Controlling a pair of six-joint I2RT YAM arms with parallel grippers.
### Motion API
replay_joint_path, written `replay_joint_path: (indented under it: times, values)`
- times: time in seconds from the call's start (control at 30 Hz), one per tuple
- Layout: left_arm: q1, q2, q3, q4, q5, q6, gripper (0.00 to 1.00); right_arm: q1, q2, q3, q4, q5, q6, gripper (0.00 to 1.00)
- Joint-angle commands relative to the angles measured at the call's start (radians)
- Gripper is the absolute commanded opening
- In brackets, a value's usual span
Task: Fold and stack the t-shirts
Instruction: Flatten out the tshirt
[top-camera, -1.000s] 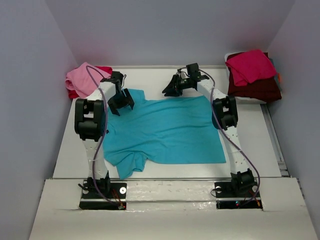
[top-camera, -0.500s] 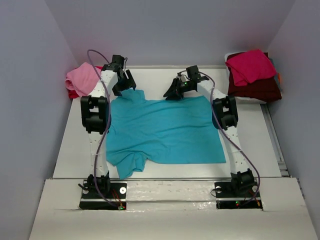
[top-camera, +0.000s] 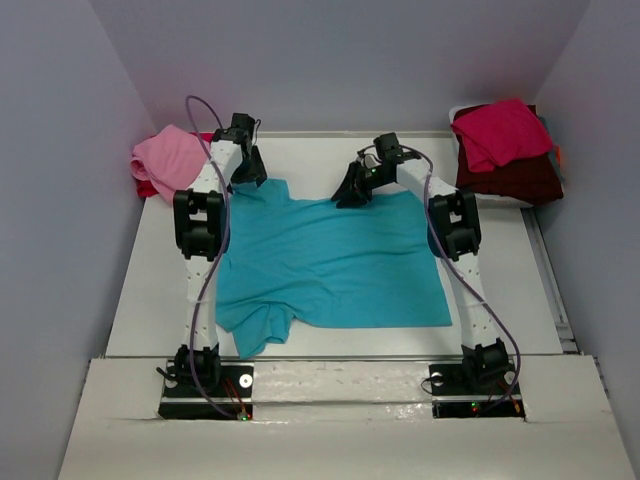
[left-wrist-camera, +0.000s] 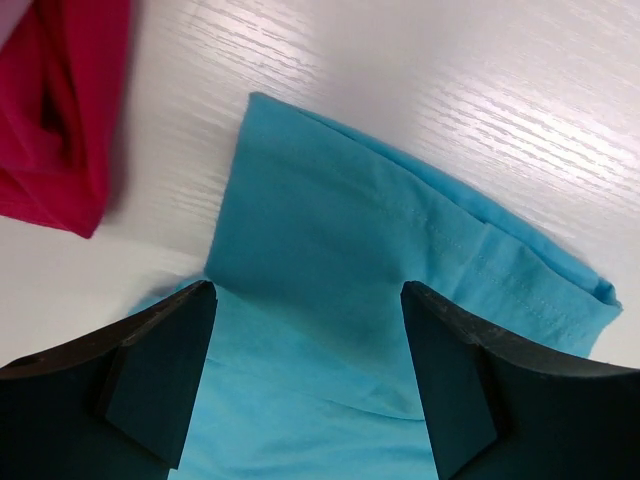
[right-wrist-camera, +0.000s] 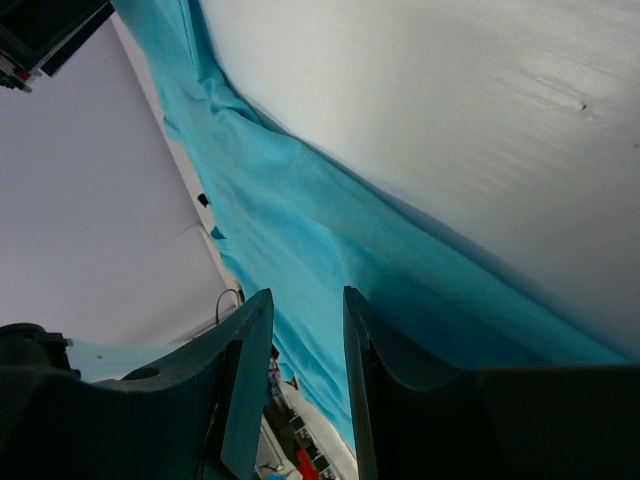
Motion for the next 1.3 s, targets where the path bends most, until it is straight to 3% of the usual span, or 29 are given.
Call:
replay_joint_path:
  times: [0.0, 0.33, 1.27]
  values:
    - [-0.008, -0.001, 0.043, -0.024, -0.108, 0.07, 0.87, 0.01, -0.096, -0.015, -0.049, 0.032, -0.05, 0.4]
    - [-0.019, 0.045, -0.004, -0.036, -0.154, 0.124, 0.87, 0.01, -0.116, -0.046, -0.05, 0.052, -0.047, 0.4]
    - [-0.077, 0.184, 0.175, -0.013, -0.23, 0.182, 0.88, 0.01, -0.132, -0.009, -0.156, 0.09, -0.09, 0.4]
